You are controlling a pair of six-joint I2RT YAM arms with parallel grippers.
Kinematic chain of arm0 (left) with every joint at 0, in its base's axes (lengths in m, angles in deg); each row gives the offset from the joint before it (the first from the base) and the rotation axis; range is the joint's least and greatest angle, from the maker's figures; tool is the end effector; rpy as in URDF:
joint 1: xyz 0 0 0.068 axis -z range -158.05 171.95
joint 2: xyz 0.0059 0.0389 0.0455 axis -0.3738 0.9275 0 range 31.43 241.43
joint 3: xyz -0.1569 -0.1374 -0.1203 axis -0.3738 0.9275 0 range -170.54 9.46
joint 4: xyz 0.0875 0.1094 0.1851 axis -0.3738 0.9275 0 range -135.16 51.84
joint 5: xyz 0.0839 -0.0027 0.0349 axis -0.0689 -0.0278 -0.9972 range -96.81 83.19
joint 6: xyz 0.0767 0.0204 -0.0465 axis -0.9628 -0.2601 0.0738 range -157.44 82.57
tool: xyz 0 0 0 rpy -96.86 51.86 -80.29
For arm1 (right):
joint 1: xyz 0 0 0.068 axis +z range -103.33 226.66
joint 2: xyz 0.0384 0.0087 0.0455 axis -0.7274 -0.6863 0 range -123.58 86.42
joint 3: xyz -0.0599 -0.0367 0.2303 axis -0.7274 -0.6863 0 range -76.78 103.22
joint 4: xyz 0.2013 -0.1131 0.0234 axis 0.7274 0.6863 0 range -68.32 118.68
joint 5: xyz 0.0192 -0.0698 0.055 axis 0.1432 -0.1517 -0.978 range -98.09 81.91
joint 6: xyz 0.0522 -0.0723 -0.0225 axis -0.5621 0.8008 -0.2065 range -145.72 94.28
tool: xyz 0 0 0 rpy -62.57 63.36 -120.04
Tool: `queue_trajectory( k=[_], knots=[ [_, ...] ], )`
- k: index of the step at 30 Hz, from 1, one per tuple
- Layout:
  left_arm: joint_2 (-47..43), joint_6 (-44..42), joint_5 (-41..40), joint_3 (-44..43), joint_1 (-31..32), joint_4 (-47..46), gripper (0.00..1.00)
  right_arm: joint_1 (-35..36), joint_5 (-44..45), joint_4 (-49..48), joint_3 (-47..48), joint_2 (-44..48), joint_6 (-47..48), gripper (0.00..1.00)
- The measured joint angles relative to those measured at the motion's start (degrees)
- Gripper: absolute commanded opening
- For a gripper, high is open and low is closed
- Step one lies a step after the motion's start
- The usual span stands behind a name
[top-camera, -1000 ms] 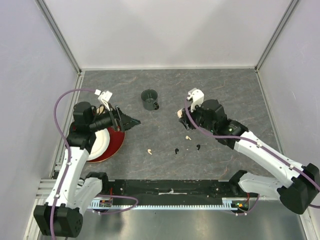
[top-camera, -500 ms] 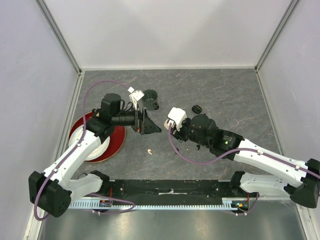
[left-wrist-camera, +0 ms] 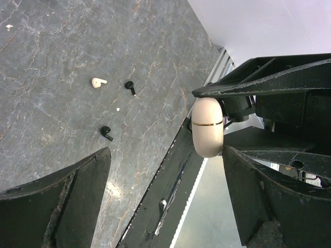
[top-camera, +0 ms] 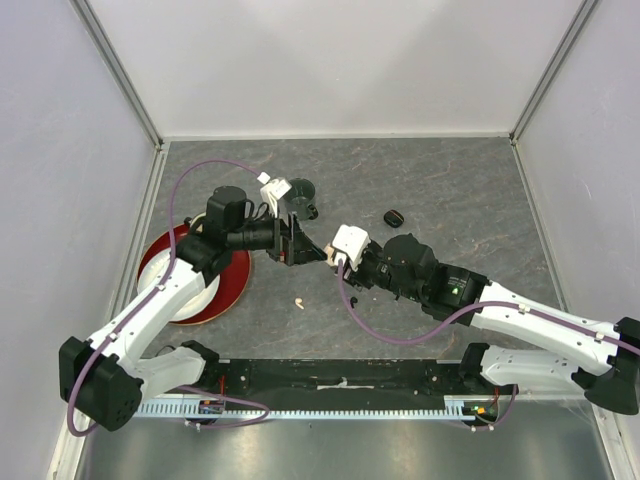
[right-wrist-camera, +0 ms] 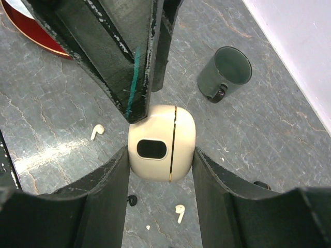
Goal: Insert the wireless bluetooth earbuds into the charging case
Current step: Pick up the charging case at the center of the board.
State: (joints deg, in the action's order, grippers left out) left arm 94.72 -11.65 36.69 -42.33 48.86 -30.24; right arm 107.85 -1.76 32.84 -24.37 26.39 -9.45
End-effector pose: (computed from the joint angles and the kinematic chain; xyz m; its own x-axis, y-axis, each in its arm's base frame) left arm 0.2038 -0.1672 0.2763 -0.7391 0.0213 -0.6733 0.6181 0.4187 -0.6653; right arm 0.1391 0.2339 0.2943 0.0809 -0.4305 -0.8989 -0.8312 0.4686 -0.2993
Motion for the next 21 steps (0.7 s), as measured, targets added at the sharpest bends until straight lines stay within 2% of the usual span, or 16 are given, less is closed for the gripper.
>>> queue_trajectory(
  k=[4, 6, 14, 17, 21],
  knots=[
    [0.00, 0.94, 0.04, -0.02, 0.59, -1.33, 0.91, 0.20, -0.07, -0.02, 0.00, -0.02, -0.09, 0.00],
    [0.00, 1.31, 0.07, -0.02, 0.85, -1.86, 0.87, 0.22, -0.07, -0.04, 0.00, -0.02, -0.20, 0.00],
    [0.02, 3.15, 0.83, 0.11, 2.12, -4.70, 0.78, 0.57, -0.07, -1.27, -0.44, -0.02, -1.01, 0.00],
    [0.35, 3.76, 1.70, 0.11, 2.51, -5.97, 0.69, 0.57, -0.24, -1.29, -0.52, -0.02, -1.07, 0.00],
    [1.14, 4.20, 2.25, 0.13, 2.99, -6.95, 0.64, 0.59, -0.24, -1.44, -0.57, -0.02, -1.09, 0.00]
  ],
)
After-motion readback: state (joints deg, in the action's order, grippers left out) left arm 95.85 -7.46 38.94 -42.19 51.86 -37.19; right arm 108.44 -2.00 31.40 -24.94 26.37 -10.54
